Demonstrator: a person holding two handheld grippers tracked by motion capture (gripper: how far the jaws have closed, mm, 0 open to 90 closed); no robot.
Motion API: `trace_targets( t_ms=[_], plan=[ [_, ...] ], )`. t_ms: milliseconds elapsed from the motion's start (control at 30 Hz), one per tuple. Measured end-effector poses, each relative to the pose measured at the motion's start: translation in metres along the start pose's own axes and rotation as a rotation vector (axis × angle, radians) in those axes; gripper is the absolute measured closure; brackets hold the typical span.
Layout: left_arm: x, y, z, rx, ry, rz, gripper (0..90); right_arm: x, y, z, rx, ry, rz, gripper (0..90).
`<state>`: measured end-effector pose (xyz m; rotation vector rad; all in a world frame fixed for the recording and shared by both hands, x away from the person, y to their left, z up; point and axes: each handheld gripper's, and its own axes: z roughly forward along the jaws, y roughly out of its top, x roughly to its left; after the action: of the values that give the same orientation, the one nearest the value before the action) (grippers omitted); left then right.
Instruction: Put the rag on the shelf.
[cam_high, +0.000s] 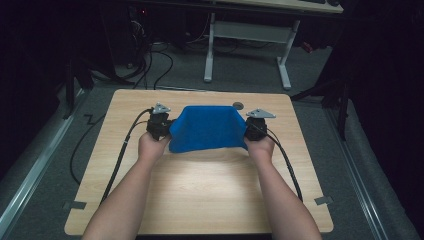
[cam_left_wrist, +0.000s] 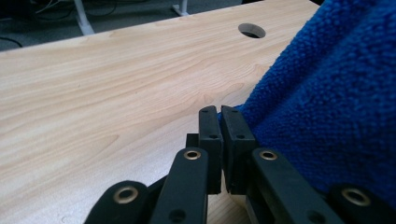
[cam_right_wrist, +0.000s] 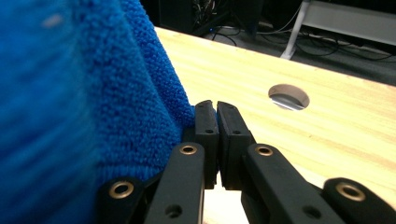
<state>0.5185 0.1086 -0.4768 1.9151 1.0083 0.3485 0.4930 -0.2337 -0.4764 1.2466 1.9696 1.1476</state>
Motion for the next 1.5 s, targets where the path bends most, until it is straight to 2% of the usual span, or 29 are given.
trace_targets(
  t_ms=[133,300,567,600,700,733,833,1067,1133,1500],
  plan=[
    [0.005,-0.009,0.003,0.01,-0.002,-0.027,87.9,0.0,-0.006,0.002,0.009,0.005,0.003,88.6],
    [0.008,-0.014,0.007,0.019,-0.006,-0.046,87.8,-0.005,-0.015,0.002,0.017,0.004,0.039,88.5],
    [0.01,-0.02,0.016,0.041,-0.019,-0.08,85.9,-0.007,-0.027,-0.003,0.021,-0.001,0.043,88.4],
    [0.011,-0.021,0.018,0.039,-0.021,-0.097,84.8,-0.007,-0.029,-0.004,0.021,-0.001,0.041,88.3],
    [0.01,-0.022,0.019,0.042,-0.027,-0.096,84.7,-0.007,-0.03,-0.007,0.021,-0.003,0.037,87.7],
    [0.01,-0.022,0.018,0.038,-0.028,-0.102,82.3,-0.007,-0.03,-0.009,0.014,-0.002,0.033,86.6],
    [0.01,-0.024,0.014,0.031,-0.012,-0.119,68.8,-0.009,-0.031,-0.014,0.005,-0.016,0.041,80.8],
    [0.015,-0.032,-0.004,-0.038,0.055,-0.151,52.2,-0.016,-0.032,-0.024,0.008,-0.043,0.058,76.1],
    [0.016,-0.033,-0.008,-0.037,0.058,-0.159,50.3,-0.016,-0.031,-0.025,0.002,-0.046,0.051,75.9],
    [0.02,-0.034,-0.029,-0.057,0.103,-0.131,46.3,-0.018,-0.025,-0.035,-0.009,-0.071,0.04,74.4]
  ],
)
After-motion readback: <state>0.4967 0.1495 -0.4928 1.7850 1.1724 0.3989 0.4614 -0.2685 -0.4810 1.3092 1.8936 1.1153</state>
